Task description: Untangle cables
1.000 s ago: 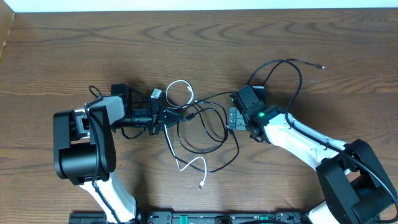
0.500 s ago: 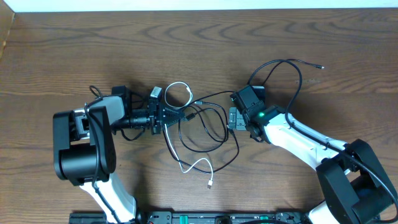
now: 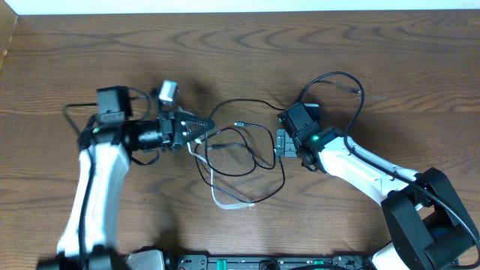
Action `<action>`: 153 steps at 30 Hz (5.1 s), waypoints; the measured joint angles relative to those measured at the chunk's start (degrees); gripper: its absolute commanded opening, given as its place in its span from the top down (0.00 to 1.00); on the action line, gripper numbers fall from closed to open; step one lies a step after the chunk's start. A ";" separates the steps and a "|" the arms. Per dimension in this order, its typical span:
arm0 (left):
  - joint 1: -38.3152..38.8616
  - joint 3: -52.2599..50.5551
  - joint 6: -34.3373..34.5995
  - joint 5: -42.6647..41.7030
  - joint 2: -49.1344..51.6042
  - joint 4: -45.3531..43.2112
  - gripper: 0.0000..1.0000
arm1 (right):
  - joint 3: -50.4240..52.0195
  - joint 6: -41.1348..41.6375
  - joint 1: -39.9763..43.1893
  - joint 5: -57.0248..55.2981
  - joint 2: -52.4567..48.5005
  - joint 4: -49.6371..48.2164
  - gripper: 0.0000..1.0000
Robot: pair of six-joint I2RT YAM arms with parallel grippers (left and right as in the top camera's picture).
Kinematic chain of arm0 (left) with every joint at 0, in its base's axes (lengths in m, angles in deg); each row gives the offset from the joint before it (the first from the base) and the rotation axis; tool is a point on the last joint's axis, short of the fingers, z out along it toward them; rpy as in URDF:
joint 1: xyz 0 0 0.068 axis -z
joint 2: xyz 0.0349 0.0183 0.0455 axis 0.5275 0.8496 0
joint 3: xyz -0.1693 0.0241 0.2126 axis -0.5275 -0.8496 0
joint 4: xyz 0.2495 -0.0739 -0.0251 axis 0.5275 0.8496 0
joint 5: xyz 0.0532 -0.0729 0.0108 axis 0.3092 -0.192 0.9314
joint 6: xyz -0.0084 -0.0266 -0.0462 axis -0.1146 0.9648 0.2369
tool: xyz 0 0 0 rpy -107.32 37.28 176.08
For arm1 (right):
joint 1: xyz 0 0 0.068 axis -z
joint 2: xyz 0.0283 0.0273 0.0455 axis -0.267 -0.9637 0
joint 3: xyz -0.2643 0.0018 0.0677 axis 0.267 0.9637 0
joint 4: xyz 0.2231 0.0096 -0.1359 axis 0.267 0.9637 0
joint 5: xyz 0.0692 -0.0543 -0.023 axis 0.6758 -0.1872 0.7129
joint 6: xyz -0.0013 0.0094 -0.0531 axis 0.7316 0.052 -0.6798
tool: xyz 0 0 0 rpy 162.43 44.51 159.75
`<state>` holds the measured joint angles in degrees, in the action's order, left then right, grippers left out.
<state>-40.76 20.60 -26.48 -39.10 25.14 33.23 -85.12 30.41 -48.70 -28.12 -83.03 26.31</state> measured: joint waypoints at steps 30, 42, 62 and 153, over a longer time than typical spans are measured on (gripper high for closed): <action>-2.32 0.13 31.91 8.02 -15.13 -33.62 0.63 | 0.00 0.02 0.00 0.09 0.00 -0.04 0.01; -2.32 0.11 29.88 8.07 -14.99 -33.62 0.48 | 0.00 0.02 0.00 0.09 0.00 -0.04 0.01; -2.32 0.22 15.45 33.38 -13.18 -7.41 0.54 | 0.00 0.02 0.00 0.17 0.00 -0.02 0.01; 33.38 0.22 11.30 38.84 7.63 -8.28 0.92 | 0.00 0.02 0.00 0.17 0.00 -0.04 0.01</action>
<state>-7.39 20.82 -15.18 -0.26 32.77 24.94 -85.12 30.43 -48.70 -27.94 -83.03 26.26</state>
